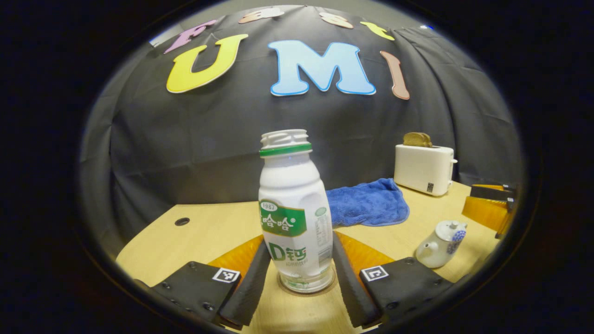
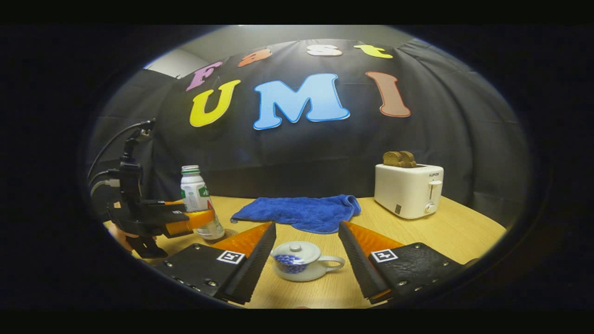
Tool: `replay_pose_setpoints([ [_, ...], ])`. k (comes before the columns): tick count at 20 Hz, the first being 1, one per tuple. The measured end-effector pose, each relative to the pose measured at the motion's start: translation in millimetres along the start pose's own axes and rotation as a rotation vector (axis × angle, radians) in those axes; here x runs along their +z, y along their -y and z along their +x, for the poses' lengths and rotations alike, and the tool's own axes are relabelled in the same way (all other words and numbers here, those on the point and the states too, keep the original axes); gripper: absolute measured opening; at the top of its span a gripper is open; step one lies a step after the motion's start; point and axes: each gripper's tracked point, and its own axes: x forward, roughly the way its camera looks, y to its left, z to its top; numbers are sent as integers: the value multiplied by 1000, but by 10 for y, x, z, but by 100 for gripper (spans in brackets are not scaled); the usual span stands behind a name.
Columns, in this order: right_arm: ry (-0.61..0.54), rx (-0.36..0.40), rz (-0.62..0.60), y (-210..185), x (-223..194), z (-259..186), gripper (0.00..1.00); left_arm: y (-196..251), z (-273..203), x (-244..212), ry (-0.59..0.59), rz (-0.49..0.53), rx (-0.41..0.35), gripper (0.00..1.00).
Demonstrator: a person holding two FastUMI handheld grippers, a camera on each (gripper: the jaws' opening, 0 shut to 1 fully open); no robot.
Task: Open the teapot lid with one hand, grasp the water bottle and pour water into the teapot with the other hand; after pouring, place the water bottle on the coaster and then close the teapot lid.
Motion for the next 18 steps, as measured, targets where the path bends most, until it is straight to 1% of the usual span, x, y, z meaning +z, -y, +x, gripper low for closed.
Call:
replay_pose_setpoints([
  [4, 10, -8, 12, 45, 28, -14, 84, 2, 65, -109, -28, 8, 12, 85],
  [6, 11, -7, 23, 44, 36, -22, 84, 13, 75, -92, -20, 12, 15, 85],
  [7, 12, -6, 25, 47, 50, -23, 84, 13, 78, -98, -21, 15, 17, 80],
  [8, 14, -7, 24, 52, 49, -27, 84, 6, 80, -106, -23, 15, 22, 81],
  [9, 16, -8, 21, 57, 59, -30, 84, 1, 72, -103, -23, 16, 27, 86],
  [10, 17, -8, 19, 54, 57, -30, 83, -4, 66, -103, -22, 16, 31, 83],
  [13, 14, -6, 23, 48, 52, -28, 84, -17, 62, -135, -32, 10, 34, 87],
  [14, 14, -5, 22, 47, 50, -22, 84, -23, 49, -135, -33, 6, 34, 95],
  [15, 15, -4, 21, 41, 52, -22, 84, -22, 41, -131, -32, 3, 35, 88],
  [16, 15, -3, 20, 41, 50, -22, 83, -25, 26, -120, -30, 2, 34, 95],
  [17, 15, -2, 20, 35, 56, -27, 83, -28, 12, -105, -25, 5, 37, 95],
  [18, 15, 0, 21, 32, 51, -23, 83, -40, -19, -89, -22, 12, 42, 90],
])
